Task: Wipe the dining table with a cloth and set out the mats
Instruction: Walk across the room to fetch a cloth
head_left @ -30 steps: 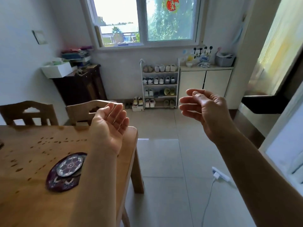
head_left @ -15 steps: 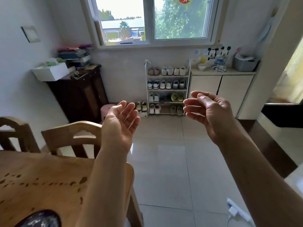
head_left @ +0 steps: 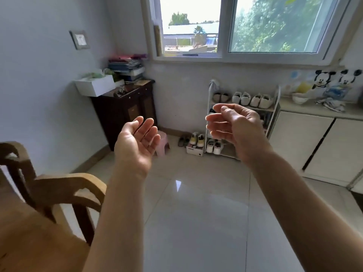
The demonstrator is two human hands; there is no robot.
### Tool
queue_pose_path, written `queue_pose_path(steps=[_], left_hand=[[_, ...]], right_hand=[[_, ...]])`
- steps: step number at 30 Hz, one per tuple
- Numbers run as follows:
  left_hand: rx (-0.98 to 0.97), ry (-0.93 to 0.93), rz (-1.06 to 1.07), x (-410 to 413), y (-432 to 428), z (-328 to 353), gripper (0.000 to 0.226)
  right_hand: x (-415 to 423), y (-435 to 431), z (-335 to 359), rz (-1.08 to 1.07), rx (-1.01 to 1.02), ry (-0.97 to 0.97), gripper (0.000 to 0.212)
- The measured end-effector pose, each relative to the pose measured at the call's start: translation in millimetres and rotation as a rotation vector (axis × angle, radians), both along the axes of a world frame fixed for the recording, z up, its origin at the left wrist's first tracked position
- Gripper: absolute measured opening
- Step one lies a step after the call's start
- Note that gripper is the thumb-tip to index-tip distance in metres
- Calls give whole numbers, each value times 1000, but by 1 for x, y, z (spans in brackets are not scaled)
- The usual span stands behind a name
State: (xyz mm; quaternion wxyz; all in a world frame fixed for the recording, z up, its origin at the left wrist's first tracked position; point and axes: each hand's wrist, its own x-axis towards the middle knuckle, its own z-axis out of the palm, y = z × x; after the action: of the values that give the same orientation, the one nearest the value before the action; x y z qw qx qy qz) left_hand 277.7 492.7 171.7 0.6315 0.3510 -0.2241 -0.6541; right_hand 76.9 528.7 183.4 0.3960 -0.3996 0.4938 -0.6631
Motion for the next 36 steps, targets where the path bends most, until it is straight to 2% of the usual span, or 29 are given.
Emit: queue_pose_path(steps=[4, 10, 24, 36], left_hand=[[11, -16, 72, -15, -57, -2, 17], [43, 5, 213, -10, -141, -16, 19], [31, 13, 420, 39, -411, -14, 17], [81, -23, 520, 67, -597, -28, 16]], right_hand=[[-26, -82, 8, 77, 0, 28, 21], [-23, -192, -7, 216, 24, 2, 20], [51, -502, -12, 460, 62, 26, 19], [96, -721, -19, 597, 45, -8, 20]])
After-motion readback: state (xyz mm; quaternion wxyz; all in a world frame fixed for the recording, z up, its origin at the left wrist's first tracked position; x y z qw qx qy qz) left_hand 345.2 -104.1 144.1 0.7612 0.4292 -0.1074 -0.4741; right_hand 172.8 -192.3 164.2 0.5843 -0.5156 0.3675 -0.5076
